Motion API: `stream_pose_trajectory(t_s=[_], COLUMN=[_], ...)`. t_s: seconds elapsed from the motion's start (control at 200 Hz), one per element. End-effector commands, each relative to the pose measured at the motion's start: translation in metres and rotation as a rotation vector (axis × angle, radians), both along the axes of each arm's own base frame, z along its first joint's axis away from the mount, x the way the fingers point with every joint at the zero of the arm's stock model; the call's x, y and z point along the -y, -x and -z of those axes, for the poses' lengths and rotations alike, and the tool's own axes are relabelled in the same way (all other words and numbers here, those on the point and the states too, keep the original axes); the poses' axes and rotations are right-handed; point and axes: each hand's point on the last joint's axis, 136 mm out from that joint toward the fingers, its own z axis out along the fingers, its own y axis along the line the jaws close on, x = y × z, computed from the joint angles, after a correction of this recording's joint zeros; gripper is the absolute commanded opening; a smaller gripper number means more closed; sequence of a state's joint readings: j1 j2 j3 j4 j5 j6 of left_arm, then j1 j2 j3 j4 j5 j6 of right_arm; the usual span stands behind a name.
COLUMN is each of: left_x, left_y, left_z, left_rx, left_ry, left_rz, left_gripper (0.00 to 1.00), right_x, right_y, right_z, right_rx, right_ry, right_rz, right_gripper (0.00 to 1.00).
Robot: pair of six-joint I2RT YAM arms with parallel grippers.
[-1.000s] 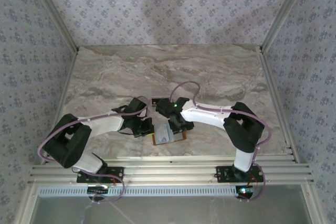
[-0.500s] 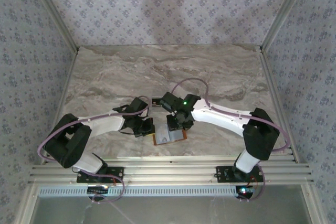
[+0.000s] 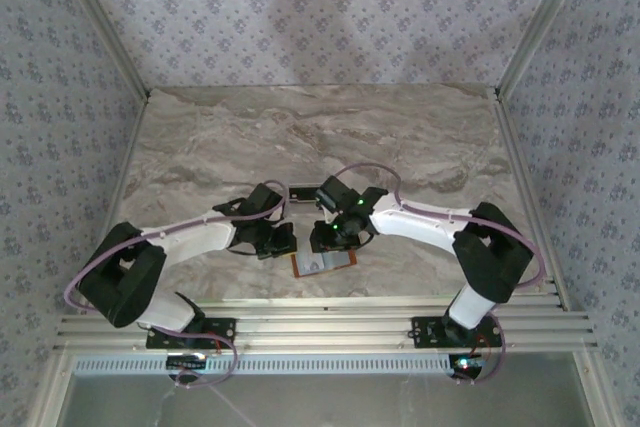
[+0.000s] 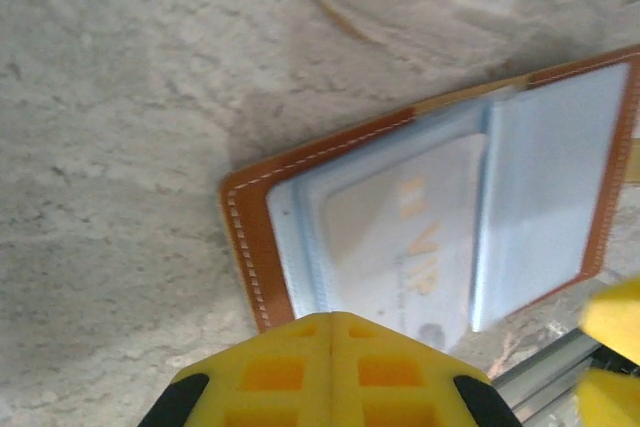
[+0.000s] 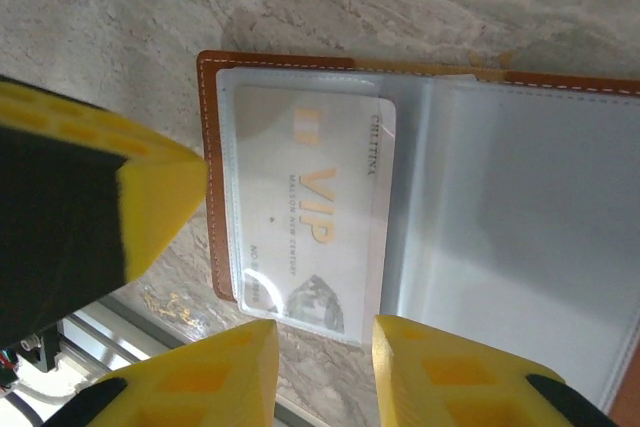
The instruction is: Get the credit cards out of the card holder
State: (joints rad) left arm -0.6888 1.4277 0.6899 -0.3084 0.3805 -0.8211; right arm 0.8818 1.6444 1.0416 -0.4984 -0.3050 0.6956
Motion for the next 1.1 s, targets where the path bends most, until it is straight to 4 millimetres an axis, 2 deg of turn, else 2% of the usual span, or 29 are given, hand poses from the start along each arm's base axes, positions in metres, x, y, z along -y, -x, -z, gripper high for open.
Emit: stream_pose_trajectory(t_s=[0.0, 0.095, 0.345, 0.585, 0.924, 1.099], left_x=[0.005, 0.009, 0.02, 0.011, 0.006, 0.006], left_y=[-0.003, -0.001, 0.008, 0.013, 0.016, 0.016], left_z=[-0.017, -0.016, 0.006, 0.021, 0.024, 0.023], left_rx=[0.031, 0.03, -0.011, -0.039, -0.045, -0.045], left_ry=[0.009, 0.012, 0.007, -0.058, -0.079, -0.079], left_rz=[-0.001, 0.004, 0.032, 0.03, 0.037, 0.038], left_gripper=[0.0, 0.0, 0.0, 0.0, 0.0, 0.0], right_x=[-0.006, -0.005, -0.006, -0.006, -0.013, -0.009], right_y=[-0.002, -0.004, -0.006, -0.005, -0.007, -0.007], right_z=[0.005, 0.008, 0.01, 0.018, 0.03, 0.04], right_rx=[-0.036, -0.044, -0.066, -0.088, -0.117, -0.128], right_ry=[-0.05, -0.056, -0.092, -0.125, -0.153, -0.129], right_rz=[0.009, 0.016, 0.018, 0.023, 0.017, 0.025], right_gripper=[0.31, 0.31, 0.3, 0.31, 0.31, 0.31])
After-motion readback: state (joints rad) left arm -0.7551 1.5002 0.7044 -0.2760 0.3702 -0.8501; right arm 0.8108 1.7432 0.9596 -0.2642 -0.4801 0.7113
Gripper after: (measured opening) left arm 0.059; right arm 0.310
